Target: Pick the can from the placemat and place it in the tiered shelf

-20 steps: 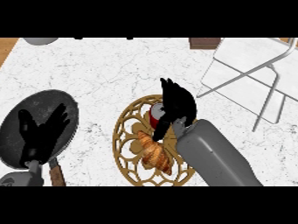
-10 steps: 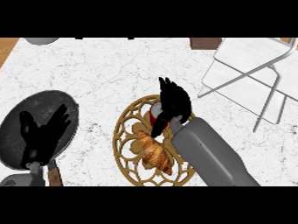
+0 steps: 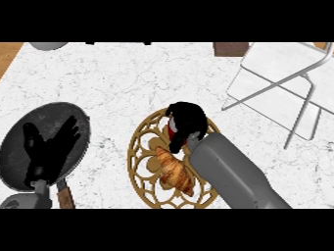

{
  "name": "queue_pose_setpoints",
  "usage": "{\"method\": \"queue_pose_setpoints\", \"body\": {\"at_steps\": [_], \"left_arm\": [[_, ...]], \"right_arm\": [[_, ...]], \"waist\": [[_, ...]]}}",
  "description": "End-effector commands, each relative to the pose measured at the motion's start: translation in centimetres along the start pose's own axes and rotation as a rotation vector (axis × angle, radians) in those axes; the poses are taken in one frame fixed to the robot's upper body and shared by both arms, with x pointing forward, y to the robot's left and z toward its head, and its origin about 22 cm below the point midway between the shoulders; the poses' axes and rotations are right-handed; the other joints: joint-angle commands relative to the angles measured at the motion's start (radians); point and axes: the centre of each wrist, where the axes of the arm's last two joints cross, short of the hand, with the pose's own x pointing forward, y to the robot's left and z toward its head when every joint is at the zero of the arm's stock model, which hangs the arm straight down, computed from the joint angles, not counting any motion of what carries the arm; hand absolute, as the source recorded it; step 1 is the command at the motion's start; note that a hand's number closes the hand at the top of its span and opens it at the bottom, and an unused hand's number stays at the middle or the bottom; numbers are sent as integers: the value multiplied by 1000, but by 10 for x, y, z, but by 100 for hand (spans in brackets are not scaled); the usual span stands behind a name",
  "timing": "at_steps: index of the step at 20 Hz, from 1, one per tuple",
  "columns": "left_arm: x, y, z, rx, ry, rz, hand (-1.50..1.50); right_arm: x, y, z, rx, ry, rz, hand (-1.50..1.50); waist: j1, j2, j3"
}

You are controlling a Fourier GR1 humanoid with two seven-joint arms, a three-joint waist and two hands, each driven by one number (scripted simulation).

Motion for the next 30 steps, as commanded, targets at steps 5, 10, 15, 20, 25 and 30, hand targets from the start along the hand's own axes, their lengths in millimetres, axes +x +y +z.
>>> {"method": "queue_pose_setpoints", "body": {"at_steps": [5, 10, 15, 20, 25, 30], "left_arm": [[-7, 1, 0, 8, 4, -14, 0], [0, 5, 3, 19, 0, -7, 0], [0, 14, -1, 22, 20, 10, 0], [-5, -6, 4, 34, 38, 16, 0], [-5, 21, 9, 55, 31, 6, 0], [-18, 14, 11, 64, 37, 15, 0]], "right_arm": [[7, 21, 13, 28, -111, -23, 150], [-13, 13, -1, -51, 12, -165, 150], [-20, 4, -4, -215, 299, -378, 150], [21, -12, 31, -459, 228, -419, 150], [64, -69, 66, -681, 195, -390, 150], [77, -110, 104, -817, 241, -394, 150]], "waist": [[-4, 8, 1], [-10, 7, 1], [-14, 7, 1], [-24, -2, 0], [-33, -12, -1], [-53, -17, -1]]}}
